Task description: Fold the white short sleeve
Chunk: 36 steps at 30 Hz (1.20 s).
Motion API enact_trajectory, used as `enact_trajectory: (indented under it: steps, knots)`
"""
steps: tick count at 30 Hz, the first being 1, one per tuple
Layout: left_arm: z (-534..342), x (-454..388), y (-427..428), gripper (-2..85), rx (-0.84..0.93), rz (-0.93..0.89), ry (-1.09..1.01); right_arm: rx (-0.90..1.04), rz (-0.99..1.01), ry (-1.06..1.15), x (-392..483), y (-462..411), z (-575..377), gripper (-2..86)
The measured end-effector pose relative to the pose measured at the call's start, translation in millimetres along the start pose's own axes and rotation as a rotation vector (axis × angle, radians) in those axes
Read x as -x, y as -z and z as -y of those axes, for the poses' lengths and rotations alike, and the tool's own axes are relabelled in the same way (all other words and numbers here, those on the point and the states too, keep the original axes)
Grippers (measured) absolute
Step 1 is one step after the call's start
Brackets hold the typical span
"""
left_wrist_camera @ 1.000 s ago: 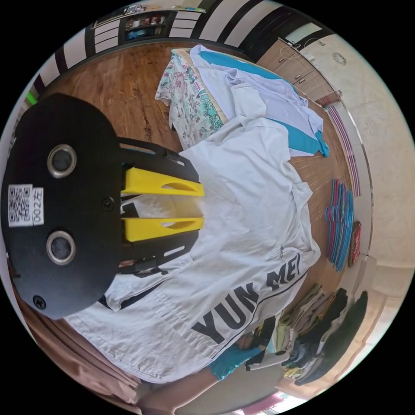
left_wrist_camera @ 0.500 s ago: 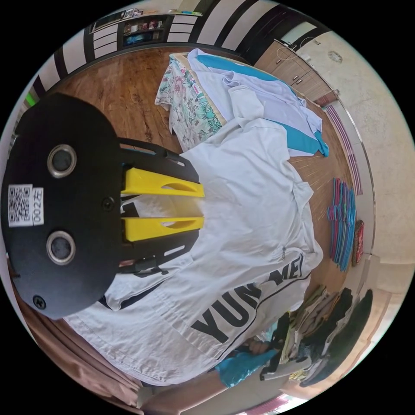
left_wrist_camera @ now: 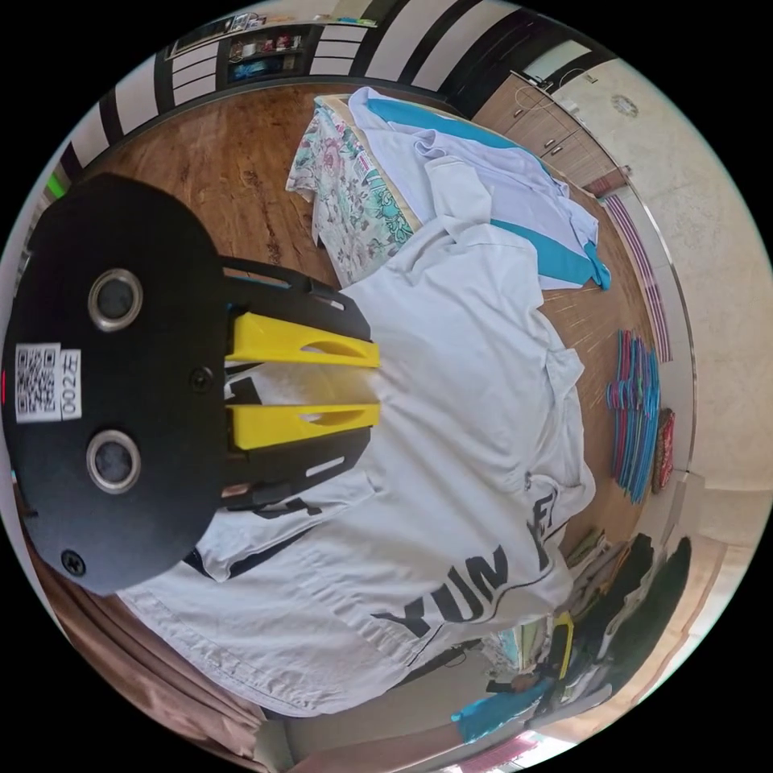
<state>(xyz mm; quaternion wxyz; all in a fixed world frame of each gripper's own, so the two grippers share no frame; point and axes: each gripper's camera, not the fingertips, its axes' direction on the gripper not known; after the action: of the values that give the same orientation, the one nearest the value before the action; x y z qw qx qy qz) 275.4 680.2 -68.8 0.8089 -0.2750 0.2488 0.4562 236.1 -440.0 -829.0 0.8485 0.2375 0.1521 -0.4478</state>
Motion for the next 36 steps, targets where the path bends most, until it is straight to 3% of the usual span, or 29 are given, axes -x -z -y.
enact_trajectory:
  steps: [2,13,21,29,36]
  knots:
    - [-2,3,0,3.5,-0.004,-0.003,0.005,-0.003,-0.083,-0.066,-13,-4,-8,0.7]
    - [-4,14,1,5.5,-0.004,0.004,0.018,0.004,0.200,-0.360,-36,-92,-66,12.3]
    - [9,48,20,6.1,-0.066,0.040,0.060,-0.148,0.112,-0.292,-11,-86,-34,13.2]
    - [52,112,15,9.0,-0.241,0.272,0.116,-0.038,0.068,-0.217,19,-119,3,1.2]
    - [82,140,-34,8.0,-0.095,0.218,0.137,-0.110,-0.023,-0.214,26,-76,25,-0.8]
